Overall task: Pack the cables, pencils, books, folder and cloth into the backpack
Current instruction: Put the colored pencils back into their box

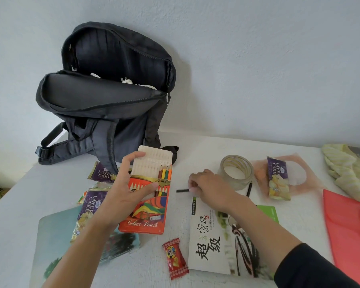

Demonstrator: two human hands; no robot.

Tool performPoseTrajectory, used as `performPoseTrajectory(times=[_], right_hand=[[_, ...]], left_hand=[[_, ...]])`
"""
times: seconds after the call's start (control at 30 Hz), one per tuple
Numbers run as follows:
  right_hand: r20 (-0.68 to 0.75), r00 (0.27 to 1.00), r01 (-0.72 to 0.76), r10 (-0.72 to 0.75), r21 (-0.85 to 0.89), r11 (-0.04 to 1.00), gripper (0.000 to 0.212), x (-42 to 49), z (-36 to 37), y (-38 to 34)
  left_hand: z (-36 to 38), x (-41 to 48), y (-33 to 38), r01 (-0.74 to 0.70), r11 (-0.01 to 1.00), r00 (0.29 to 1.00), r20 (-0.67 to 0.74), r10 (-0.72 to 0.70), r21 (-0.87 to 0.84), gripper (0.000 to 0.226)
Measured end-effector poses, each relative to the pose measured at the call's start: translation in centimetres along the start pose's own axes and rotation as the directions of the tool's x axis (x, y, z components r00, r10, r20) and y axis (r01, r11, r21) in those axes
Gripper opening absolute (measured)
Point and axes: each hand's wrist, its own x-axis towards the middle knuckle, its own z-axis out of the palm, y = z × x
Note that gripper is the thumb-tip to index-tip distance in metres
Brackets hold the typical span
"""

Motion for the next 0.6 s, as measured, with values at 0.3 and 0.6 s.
performPoseTrajectory(times=[0.3, 0.6], right_hand=[[-0.289, 0.922, 0.15, 0.259, 0.881, 0.449, 0.01, -0.7, -5.0, -3.3], [-0.229, 0.963, 0.14, 0.141, 0.875, 0.464, 0.025, 1.7, -4.9, -8.0]], left_hand=[[-0.7, -0.9, -0.1, 0.044, 0.999, 0.999, 0.011, -0.044, 0.0, 0.065], [-2.1, -2.5, 0.1, 0.076, 0.997, 0.997, 0.018, -0.077, 0.026, 0.067]])
